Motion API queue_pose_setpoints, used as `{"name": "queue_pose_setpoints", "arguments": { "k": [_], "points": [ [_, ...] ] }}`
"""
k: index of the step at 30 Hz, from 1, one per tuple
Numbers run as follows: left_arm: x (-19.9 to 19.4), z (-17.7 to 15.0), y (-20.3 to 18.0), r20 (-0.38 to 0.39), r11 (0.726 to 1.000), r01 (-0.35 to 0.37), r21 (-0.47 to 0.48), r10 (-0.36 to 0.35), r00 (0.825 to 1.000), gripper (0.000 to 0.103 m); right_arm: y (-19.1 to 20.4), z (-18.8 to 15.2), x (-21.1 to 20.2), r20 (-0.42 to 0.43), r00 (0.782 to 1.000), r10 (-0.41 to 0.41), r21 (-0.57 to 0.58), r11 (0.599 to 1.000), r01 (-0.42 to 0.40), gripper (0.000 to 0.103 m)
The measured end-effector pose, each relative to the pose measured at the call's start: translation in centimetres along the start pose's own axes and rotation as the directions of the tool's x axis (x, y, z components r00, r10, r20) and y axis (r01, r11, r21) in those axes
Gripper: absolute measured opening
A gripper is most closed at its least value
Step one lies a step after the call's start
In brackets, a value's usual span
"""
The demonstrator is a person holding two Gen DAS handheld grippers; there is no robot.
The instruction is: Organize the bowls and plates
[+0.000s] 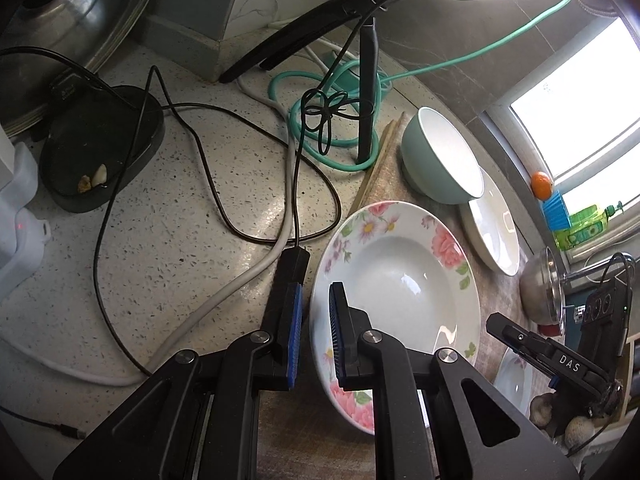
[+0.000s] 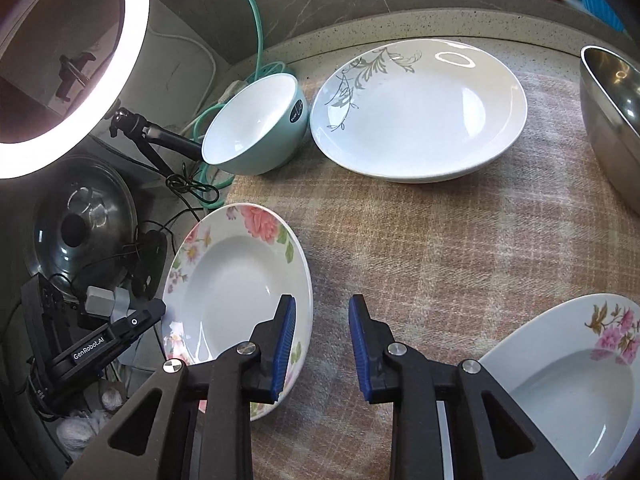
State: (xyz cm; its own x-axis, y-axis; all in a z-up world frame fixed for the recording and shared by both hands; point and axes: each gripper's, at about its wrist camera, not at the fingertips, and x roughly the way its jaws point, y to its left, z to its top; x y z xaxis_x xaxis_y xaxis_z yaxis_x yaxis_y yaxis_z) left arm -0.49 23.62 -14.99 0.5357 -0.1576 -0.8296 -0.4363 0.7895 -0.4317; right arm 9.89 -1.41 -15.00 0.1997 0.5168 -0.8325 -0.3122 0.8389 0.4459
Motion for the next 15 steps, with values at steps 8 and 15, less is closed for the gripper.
{"name": "queue_pose_setpoints", "arguments": {
  "k": [8,15],
  "points": [
    [0.5,0.2,0.4,-0.018,1.000,0.015,-0.017,-0.015,1.000,0.012,0.1,0.4,1.1,-0.026,1.000,0.016,0.002,1.000,-0.016,0.021],
    [1.0,0.3,0.4,-0.031,0.999,0.028,-0.025,-0.029,0.999,0.012,0.6,0.5,1.9,-0.046,0.999,0.023,-0.013,1.000,-0.024,0.015]
  ]
}}
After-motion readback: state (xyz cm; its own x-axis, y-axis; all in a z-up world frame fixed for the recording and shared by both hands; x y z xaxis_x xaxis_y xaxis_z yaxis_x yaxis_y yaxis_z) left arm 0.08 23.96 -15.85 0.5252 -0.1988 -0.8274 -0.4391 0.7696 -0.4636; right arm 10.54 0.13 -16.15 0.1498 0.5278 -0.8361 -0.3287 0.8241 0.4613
